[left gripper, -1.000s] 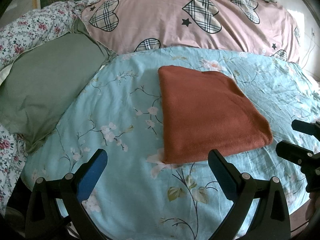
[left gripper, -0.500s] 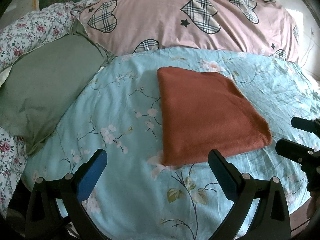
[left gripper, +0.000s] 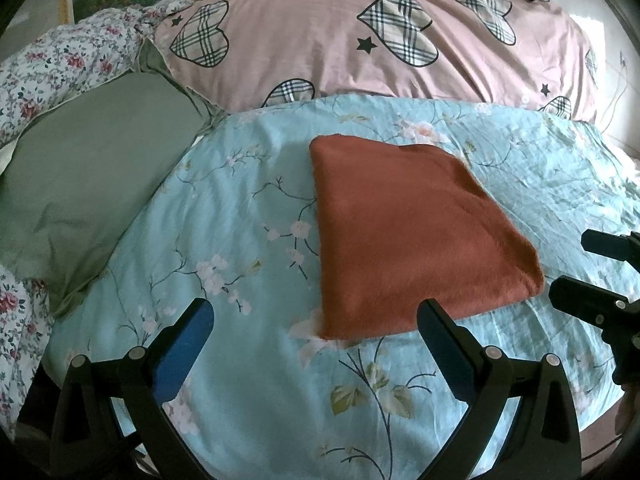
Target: Fold small clothes
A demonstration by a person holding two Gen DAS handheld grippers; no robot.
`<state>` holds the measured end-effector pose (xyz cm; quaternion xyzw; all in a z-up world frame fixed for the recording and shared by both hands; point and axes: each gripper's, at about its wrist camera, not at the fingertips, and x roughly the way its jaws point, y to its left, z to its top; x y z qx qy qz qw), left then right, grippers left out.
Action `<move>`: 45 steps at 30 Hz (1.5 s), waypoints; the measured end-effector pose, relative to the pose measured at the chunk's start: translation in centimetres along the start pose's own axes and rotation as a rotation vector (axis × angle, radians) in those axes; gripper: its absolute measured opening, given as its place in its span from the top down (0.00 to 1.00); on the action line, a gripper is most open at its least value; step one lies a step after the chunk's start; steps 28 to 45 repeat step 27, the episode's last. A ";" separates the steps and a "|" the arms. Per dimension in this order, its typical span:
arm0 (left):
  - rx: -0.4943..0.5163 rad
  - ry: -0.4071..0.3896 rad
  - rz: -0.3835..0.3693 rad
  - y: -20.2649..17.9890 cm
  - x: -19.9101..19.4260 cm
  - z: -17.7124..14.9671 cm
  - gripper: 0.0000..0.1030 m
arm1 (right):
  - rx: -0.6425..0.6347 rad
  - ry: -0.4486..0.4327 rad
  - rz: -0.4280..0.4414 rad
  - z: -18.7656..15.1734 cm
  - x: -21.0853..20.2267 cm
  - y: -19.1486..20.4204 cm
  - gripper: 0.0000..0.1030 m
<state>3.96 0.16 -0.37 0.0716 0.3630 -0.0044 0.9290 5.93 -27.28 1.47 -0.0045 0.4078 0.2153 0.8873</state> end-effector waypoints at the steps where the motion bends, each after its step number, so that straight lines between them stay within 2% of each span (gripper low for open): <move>1: 0.000 0.000 -0.001 0.0 0.0 0.0 0.01 | 0.001 0.003 -0.002 0.1 0.2 -0.1 0.00; 9: -0.038 0.016 -0.046 0.2 1.1 1.2 0.01 | 0.018 0.012 -0.007 0.8 1.6 -1.4 0.00; 27: -0.048 0.038 -0.008 0.2 3.3 2.6 0.01 | 0.028 0.023 -0.002 1.8 3.4 -2.6 0.00; 45: -0.048 0.038 -0.008 0.2 3.3 2.6 0.01 | 0.028 0.023 -0.002 1.8 3.4 -2.6 0.00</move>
